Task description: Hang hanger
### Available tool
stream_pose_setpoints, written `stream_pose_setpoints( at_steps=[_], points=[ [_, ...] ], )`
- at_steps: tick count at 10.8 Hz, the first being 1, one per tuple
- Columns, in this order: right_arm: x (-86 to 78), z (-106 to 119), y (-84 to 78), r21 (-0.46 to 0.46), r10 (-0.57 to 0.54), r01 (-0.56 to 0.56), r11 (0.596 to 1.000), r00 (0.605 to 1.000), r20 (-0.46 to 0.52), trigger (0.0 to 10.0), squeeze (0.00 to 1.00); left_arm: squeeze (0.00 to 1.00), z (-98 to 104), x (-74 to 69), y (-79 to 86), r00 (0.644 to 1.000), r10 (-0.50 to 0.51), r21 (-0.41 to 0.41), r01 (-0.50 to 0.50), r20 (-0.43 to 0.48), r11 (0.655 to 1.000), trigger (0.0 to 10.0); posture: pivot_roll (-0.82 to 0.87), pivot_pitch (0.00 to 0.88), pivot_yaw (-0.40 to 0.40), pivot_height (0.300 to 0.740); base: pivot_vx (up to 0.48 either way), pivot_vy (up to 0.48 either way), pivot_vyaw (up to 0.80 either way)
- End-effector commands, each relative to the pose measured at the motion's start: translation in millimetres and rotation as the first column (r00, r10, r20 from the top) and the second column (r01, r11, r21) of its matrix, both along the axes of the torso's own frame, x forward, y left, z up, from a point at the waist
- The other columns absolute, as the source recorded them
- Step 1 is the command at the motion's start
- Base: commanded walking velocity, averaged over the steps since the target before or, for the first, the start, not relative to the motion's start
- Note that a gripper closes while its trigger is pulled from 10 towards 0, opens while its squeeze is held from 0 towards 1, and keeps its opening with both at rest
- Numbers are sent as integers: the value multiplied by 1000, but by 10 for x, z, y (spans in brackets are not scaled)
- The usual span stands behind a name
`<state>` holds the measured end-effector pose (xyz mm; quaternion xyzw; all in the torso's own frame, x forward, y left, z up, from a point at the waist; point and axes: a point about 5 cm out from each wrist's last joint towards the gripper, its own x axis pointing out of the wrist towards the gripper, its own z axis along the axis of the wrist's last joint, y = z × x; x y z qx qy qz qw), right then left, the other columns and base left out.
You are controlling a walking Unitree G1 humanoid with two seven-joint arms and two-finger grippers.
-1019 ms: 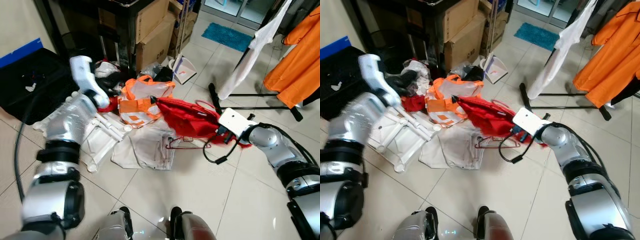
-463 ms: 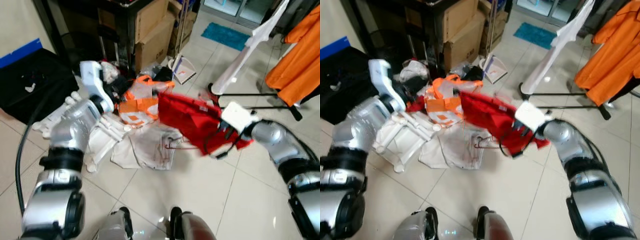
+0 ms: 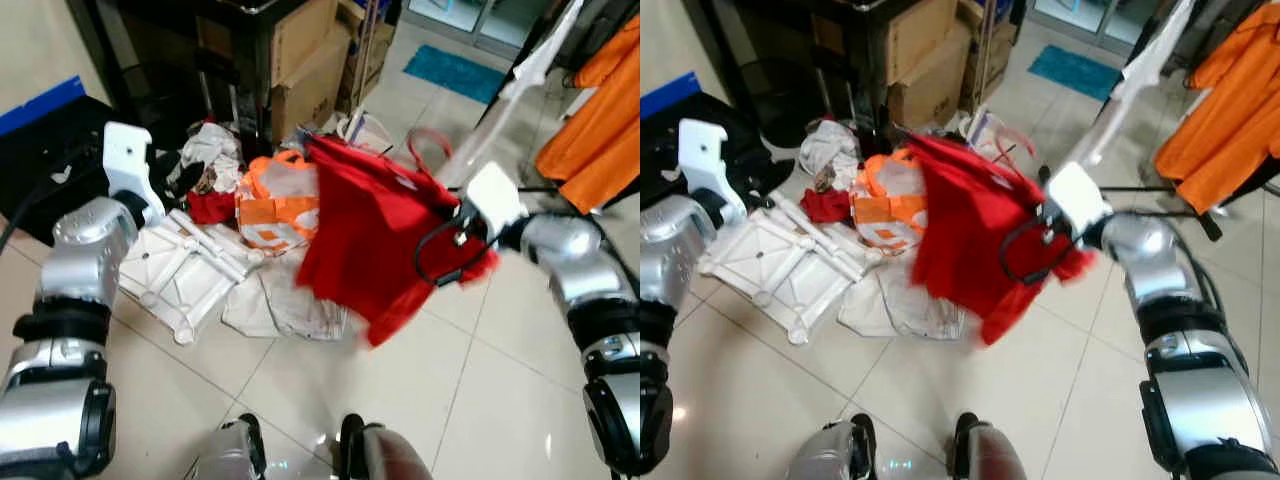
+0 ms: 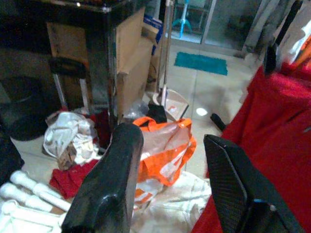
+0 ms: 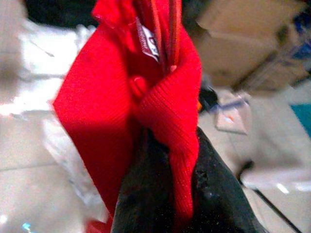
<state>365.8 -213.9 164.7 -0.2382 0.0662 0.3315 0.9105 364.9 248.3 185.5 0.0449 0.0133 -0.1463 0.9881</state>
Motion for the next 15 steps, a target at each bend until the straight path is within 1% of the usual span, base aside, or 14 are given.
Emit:
stream_pose_setpoints(
  at_steps=[1,2,3,4,5,6,7,8,9,11,13,14,15],
  points=[
    [-37,102,-70,48,31,-31,998,1000,6,0,0,0,-27,-3,-43,1000,-21,8,21,21,1000,10000,-131,179,-90,740,0,0,0],
    [-94,250,-48,88,134,-135,987,991,18,0,0,0,-9,-24,-100,992,-103,24,102,69,995,10000,-133,176,-92,740,0,0,0],
    [-164,383,-30,122,230,-231,965,973,29,0,0,0,3,-35,-134,982,-171,32,169,79,985,10000,-136,169,-95,740,0,0,0],
    [-228,482,-39,145,298,-299,943,954,29,0,0,0,70,-34,-167,969,-231,38,228,85,973,10000,-136,161,-94,740,0,0,0],
    [-241,509,-45,151,309,-309,939,951,25,0,0,0,102,-33,-179,963,-254,42,251,91,967,10000,-137,157,-94,740,0,0,0],
    [-276,577,-47,188,329,-328,926,944,25,0,0,0,188,-24,-181,951,-288,23,287,112,958,10000,-138,151,-93,740,0,0,0],
    [-328,671,-22,243,358,-357,902,933,39,0,0,0,249,-19,-149,942,-308,8,310,130,951,10000,-137,146,-91,740,0,0,0],
    [-358,711,-9,277,375,-371,886,926,41,0,0,0,296,-24,-143,933,-331,-11,336,144,942,10000,-136,141,-89,740,0,0,0],
    [-354,693,-17,278,368,-363,889,929,36,0,0,0,348,-37,-177,918,-361,-22,369,164,929,10000,-135,139,-88,740,0,0,0],
    [-353,661,-18,285,355,-347,894,935,24,0,0,0,379,-60,-246,897,-406,-26,416,176,909,10000,-133,136,-89,740,0,0,0],
    [-355,677,-11,316,339,-326,891,941,14,0,0,0,366,-102,-306,872,-464,-40,476,157,879,10000,-133,138,-89,740,0,0,0],
    [-349,695,-8,336,335,-319,886,942,11,0,0,0,357,-147,-348,848,-513,-72,525,134,848,10000,-134,142,-90,740,0,0,0],
    [-335,728,-8,351,327,-312,883,945,17,0,0,0,366,-169,-378,840,-525,-88,538,137,838,10000,-135,145,-92,740,0,0,0]
  ],
)
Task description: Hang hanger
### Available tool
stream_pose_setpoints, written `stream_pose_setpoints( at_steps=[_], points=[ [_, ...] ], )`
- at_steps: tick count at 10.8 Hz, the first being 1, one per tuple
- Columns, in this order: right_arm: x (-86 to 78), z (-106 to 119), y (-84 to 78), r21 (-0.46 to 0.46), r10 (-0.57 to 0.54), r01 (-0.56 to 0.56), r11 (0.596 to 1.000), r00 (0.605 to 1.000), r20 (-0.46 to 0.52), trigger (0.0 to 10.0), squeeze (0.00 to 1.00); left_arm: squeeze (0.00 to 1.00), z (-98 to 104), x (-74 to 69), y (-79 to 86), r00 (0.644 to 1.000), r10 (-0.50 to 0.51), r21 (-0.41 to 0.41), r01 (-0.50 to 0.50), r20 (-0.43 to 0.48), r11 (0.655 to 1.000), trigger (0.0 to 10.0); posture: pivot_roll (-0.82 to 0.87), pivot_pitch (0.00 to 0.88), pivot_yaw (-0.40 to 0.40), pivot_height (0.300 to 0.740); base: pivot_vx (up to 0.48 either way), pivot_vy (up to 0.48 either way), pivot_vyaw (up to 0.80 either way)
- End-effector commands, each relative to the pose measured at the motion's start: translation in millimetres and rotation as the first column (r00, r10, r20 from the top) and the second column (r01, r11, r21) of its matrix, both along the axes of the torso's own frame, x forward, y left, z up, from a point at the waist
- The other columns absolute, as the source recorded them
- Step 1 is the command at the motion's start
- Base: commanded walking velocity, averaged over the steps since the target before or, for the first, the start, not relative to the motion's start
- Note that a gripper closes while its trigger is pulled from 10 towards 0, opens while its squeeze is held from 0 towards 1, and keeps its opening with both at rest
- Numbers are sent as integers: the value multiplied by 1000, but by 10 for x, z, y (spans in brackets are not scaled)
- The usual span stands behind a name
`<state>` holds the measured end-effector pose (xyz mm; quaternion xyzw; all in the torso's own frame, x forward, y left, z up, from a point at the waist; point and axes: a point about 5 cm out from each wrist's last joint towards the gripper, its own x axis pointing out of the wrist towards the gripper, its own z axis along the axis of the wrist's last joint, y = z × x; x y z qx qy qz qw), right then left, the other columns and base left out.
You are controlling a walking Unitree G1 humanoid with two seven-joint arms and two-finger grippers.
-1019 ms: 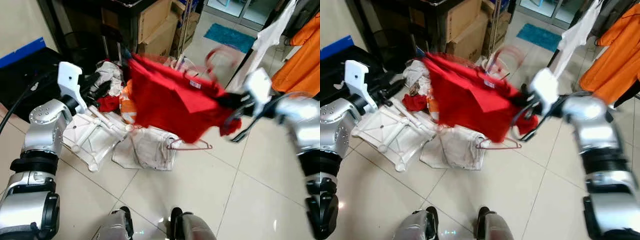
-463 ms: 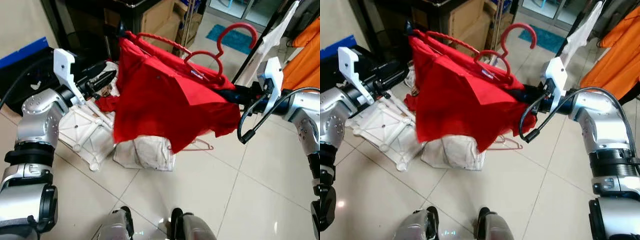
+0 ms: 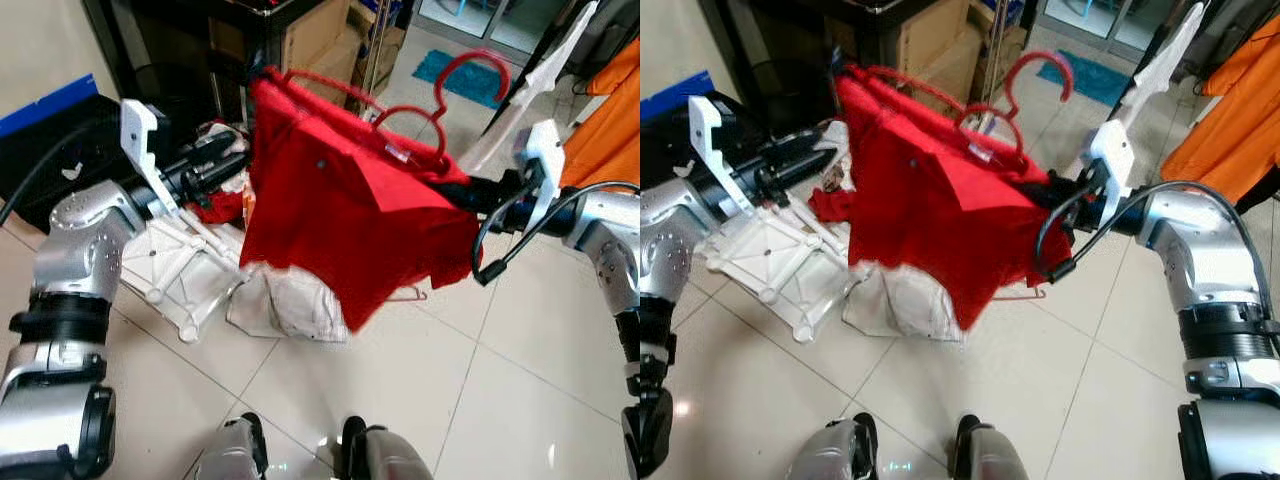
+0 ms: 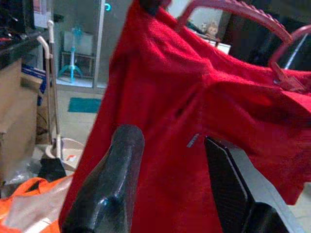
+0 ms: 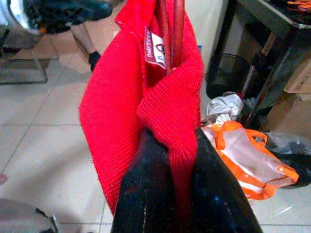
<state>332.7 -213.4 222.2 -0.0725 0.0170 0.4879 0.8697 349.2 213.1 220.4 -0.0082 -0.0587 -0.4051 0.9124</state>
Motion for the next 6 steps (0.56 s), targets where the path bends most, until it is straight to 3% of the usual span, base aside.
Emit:
stream_pose_setpoints(
  at_steps=[1,6],
  points=[
    [3,176,-9,42,-3,0,999,998,59,0,0,0,20,-25,-49,1000,-22,-12,22,5,1000,10000,-136,147,-92,740,0,0,0],
    [29,183,-10,64,-39,35,997,997,60,0,0,0,-4,-74,-122,999,-31,-43,30,-17,999,10000,-134,150,-93,740,0,0,0]
  ],
)
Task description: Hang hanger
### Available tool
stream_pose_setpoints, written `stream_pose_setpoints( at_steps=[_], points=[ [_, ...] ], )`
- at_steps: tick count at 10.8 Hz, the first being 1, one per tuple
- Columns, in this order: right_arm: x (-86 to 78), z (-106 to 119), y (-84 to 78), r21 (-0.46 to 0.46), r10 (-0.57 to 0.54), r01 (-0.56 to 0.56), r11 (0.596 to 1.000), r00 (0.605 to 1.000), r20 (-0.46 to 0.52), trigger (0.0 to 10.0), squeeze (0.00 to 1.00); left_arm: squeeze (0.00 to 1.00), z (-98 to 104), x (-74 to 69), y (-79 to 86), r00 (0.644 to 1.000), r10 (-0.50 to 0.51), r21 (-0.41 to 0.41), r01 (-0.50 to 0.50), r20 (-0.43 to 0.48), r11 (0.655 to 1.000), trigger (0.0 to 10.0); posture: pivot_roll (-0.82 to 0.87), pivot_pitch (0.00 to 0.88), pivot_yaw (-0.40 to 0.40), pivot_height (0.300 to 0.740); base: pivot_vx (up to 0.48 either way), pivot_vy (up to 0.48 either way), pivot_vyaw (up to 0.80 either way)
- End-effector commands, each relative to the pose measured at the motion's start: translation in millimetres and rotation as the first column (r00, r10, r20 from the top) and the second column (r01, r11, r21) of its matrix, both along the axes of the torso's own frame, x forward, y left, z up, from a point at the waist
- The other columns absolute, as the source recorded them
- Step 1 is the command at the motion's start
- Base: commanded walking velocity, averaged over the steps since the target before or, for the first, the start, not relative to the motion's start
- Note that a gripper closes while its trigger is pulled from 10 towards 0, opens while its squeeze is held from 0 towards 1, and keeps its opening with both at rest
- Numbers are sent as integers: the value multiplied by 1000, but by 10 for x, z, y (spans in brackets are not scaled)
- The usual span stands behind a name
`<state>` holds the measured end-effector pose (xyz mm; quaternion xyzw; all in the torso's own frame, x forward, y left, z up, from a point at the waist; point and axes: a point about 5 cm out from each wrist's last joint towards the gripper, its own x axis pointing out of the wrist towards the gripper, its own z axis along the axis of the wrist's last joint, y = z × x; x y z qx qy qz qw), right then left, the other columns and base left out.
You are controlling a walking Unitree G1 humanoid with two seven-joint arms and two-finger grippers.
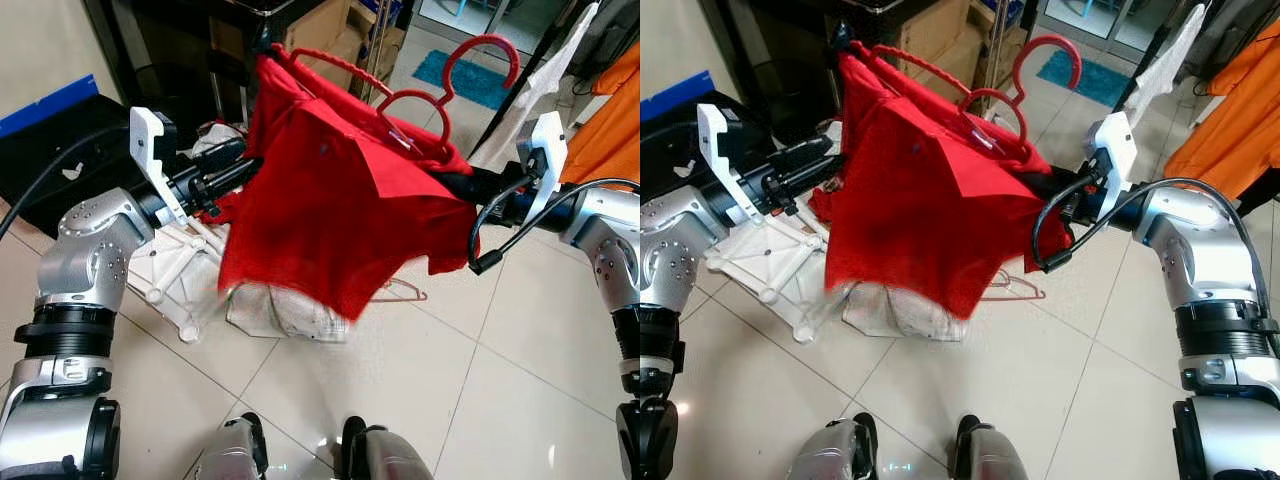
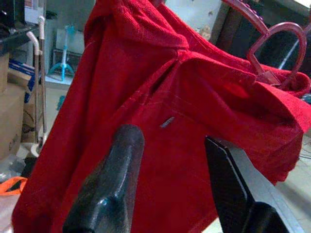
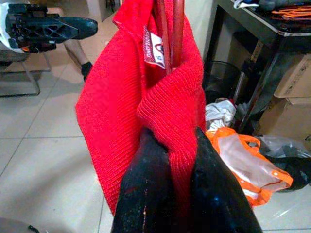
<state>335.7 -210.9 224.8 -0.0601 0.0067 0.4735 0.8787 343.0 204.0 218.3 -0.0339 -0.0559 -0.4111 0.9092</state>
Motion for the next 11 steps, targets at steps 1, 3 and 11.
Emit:
stream_pose_setpoints(
  at_steps=[1,3,11],
  points=[
    [-3,158,-35,31,-8,7,1000,999,54,0,0,0,21,-12,-30,1000,-9,-1,9,6,1000,10000,-136,151,-92,740,0,0,0],
    [22,84,-70,-41,-46,49,998,997,67,0,0,0,42,-18,-32,1000,0,-1,0,1,1000,10000,-138,154,-92,740,0,0,0],
    [143,-202,-125,-128,-190,198,972,979,71,0,0,0,-17,-57,-57,999,29,40,-28,-14,999,10000,-131,164,-91,740,0,0,0]
  ],
)
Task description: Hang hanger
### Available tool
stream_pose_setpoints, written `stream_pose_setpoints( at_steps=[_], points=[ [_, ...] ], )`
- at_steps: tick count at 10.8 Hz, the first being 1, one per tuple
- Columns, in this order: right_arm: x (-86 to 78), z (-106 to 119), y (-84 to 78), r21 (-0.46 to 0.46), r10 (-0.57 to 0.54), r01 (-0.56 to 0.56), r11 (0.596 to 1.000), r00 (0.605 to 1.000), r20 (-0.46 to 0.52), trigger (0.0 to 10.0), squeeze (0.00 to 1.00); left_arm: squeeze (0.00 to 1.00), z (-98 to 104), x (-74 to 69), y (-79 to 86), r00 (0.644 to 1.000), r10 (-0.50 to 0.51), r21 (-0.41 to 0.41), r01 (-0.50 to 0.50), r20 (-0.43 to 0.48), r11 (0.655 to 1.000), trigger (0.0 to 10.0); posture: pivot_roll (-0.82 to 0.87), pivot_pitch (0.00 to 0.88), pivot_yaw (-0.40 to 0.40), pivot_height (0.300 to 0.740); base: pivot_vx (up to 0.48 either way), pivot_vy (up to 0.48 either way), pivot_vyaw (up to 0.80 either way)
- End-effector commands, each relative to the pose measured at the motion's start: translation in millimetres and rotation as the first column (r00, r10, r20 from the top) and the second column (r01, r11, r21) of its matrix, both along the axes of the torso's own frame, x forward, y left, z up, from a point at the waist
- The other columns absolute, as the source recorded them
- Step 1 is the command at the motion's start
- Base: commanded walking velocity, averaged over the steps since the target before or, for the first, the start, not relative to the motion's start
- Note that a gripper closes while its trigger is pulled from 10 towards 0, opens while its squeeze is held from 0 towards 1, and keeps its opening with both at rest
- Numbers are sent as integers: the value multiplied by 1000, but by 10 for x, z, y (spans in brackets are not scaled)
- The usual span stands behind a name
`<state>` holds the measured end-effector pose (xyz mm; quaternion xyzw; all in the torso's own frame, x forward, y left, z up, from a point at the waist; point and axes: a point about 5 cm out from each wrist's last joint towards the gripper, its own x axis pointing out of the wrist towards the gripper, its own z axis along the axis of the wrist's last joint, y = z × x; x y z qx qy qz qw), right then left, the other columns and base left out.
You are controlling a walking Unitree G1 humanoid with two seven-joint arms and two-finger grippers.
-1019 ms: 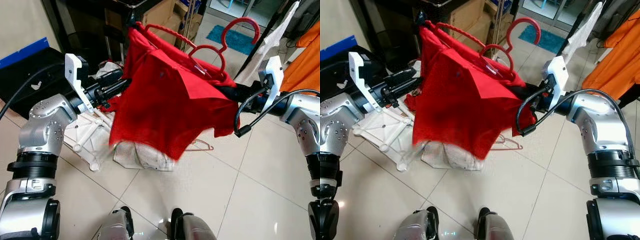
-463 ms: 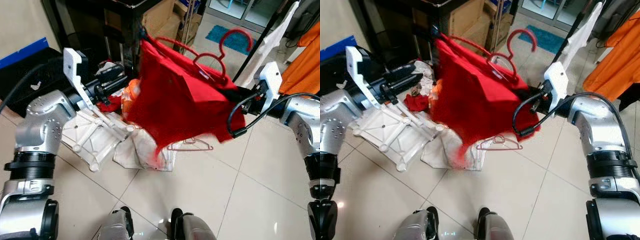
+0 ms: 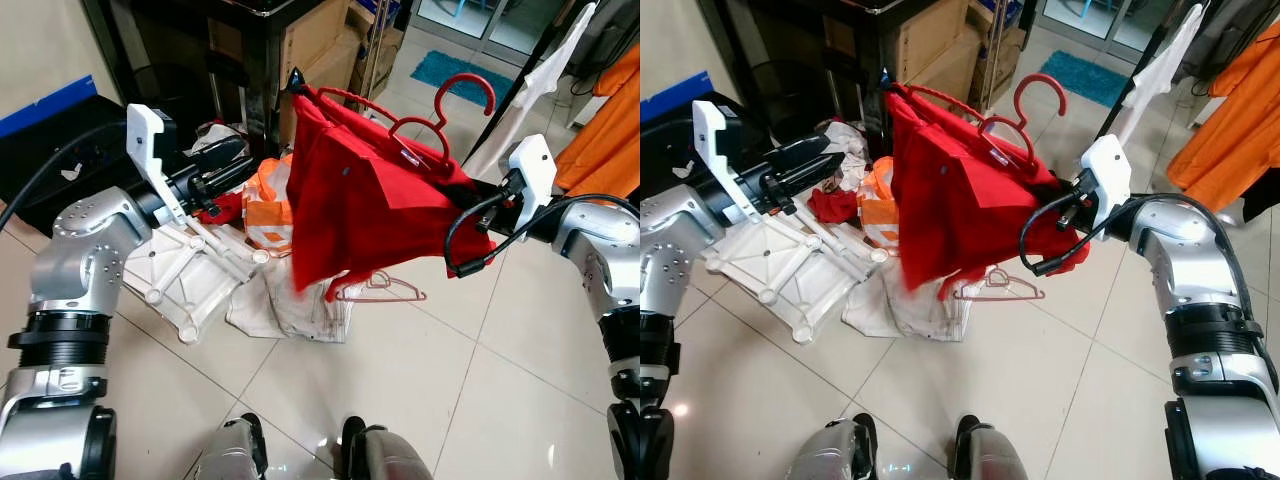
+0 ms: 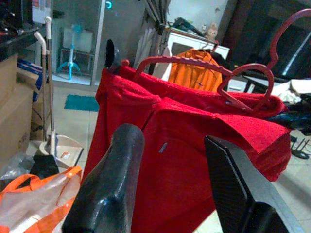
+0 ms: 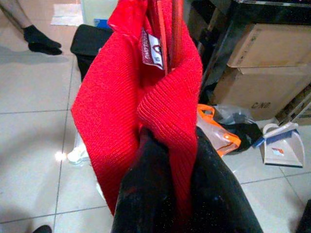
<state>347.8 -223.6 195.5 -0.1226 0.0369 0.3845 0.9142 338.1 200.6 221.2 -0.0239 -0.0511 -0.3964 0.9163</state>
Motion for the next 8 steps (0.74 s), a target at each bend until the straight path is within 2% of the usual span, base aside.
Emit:
stream_pose_setpoints(
  at_steps=[1,3,4,6,7,8],
  points=[
    [28,73,4,-9,-4,4,1000,999,39,0,0,0,-43,22,2,999,36,12,-36,-7,999,10000,-131,164,-91,740,0,0,0],
    [64,70,11,-1,-37,37,999,998,47,0,0,0,58,114,97,989,147,-55,-146,12,988,10000,-134,167,-91,740,0,0,0],
    [75,67,36,0,-42,42,999,998,50,0,0,0,71,122,89,988,152,-52,-151,20,987,10000,-136,167,-90,740,0,0,0],
    [105,48,78,39,-83,80,996,995,57,0,0,0,24,186,-39,980,188,29,-191,68,981,10000,-146,162,-77,740,0,0,0],
    [89,21,68,35,-84,82,996,995,53,0,0,0,87,246,10,962,256,14,-258,93,966,10000,-150,155,-73,740,0,0,0],
    [91,16,58,35,-95,93,995,994,52,0,0,0,113,250,18,962,256,-1,-257,96,966,10000,-150,155,-73,740,0,0,0]
  ],
)
